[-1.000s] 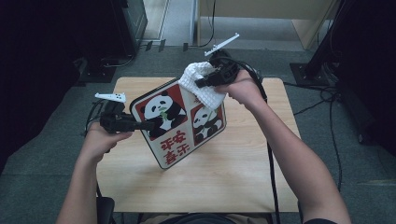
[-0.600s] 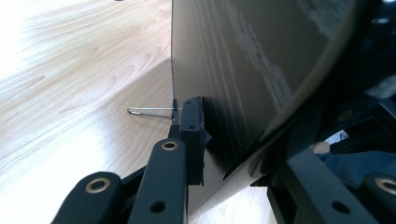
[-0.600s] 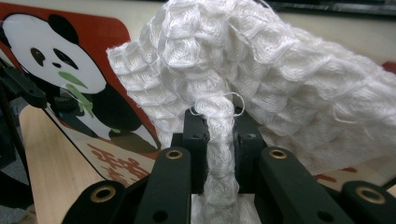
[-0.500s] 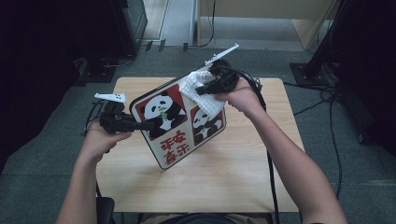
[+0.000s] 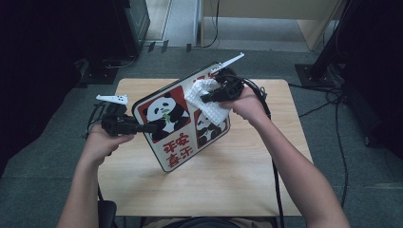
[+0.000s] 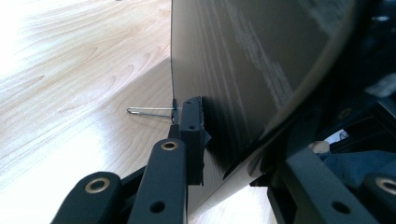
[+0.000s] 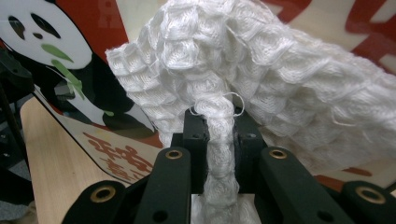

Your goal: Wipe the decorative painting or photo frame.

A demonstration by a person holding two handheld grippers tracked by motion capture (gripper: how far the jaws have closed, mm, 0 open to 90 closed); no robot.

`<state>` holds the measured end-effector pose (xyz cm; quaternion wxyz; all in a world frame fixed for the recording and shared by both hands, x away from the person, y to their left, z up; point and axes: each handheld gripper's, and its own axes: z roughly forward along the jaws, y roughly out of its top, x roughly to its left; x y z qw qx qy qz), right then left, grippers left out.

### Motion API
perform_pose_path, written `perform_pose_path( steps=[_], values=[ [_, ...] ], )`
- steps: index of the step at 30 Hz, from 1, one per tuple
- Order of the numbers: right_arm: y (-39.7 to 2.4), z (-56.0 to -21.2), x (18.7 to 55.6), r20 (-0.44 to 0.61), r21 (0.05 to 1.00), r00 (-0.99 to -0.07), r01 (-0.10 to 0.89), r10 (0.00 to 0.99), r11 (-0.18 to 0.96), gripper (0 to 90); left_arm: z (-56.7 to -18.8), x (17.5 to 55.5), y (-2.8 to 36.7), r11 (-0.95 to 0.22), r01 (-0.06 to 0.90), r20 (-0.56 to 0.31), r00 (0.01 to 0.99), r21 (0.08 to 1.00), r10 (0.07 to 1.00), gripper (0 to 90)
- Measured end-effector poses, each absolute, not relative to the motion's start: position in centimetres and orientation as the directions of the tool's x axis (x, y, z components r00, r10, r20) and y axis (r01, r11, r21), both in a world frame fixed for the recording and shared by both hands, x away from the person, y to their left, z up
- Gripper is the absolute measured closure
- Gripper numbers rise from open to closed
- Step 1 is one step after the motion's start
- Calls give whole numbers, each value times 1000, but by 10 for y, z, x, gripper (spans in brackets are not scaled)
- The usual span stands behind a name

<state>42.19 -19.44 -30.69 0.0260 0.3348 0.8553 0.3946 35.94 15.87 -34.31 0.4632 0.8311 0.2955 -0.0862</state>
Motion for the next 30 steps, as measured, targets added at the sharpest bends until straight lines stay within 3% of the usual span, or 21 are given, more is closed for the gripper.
perform_pose_path(
  steps=[30],
  values=[
    [-200,-350,414,245,686,-777,561,580,463,801,-343,359,159,-393,577,-425,807,716,409,737]
  ],
)
